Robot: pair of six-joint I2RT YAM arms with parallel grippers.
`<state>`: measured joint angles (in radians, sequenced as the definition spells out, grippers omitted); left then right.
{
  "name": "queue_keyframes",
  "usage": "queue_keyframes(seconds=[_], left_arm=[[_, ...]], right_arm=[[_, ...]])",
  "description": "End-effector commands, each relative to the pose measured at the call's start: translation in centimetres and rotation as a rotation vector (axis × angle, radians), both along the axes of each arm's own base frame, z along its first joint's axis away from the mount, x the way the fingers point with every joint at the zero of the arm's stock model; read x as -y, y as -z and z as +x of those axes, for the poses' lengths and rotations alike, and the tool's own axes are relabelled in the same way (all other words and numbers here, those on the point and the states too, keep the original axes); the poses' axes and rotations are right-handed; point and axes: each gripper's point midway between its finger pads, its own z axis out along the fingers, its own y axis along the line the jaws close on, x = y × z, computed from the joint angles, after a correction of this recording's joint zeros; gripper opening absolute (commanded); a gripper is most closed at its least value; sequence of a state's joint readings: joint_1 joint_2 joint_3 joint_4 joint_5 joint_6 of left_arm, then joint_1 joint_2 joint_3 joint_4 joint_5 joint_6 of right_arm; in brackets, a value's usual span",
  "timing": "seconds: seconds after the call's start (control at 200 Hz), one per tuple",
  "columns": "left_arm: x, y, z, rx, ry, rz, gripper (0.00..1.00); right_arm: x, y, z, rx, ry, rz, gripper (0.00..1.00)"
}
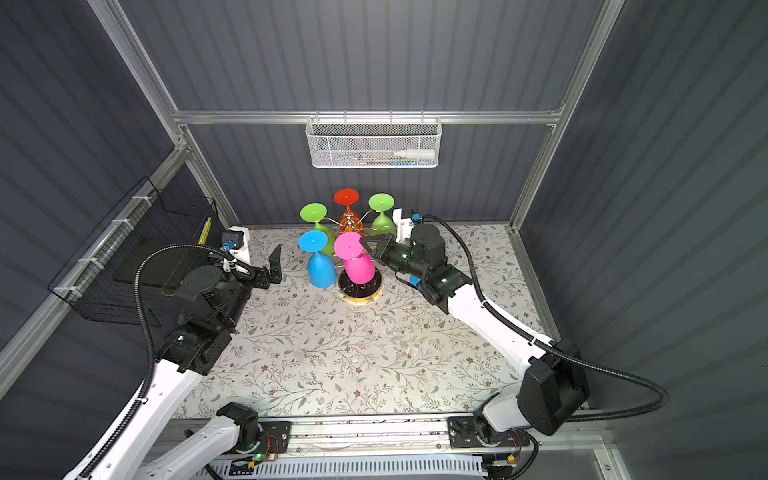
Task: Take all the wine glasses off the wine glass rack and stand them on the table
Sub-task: 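Lift the pink glass by its foot up off the rack arm with the right gripper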
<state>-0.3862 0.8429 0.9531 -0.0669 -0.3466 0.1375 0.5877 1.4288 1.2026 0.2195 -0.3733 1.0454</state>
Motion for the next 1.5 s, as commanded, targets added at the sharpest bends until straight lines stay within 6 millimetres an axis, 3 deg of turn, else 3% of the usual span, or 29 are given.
queue_keyframes(seconds=[0.0, 0.65, 1.491], left_arm=[[-0.3, -0.3, -0.3, 0.016, -0.006, -0.010, 1.00], [-0.2, 0.0, 0.1, 0.005, -0.006, -0.008, 1.00], [-0.2, 0.1, 0.2, 0.003, -0.009, -0.005, 1.00]], right_arm=[[0.4, -2.9, -0.3, 0.060, 0.001, 0.055, 0.00], [0.3, -1.3, 1.2, 0.022, 0.021, 0.067, 0.00], [-0.3, -1.7, 3.8, 0.027, 0.082, 0.077, 0.00]])
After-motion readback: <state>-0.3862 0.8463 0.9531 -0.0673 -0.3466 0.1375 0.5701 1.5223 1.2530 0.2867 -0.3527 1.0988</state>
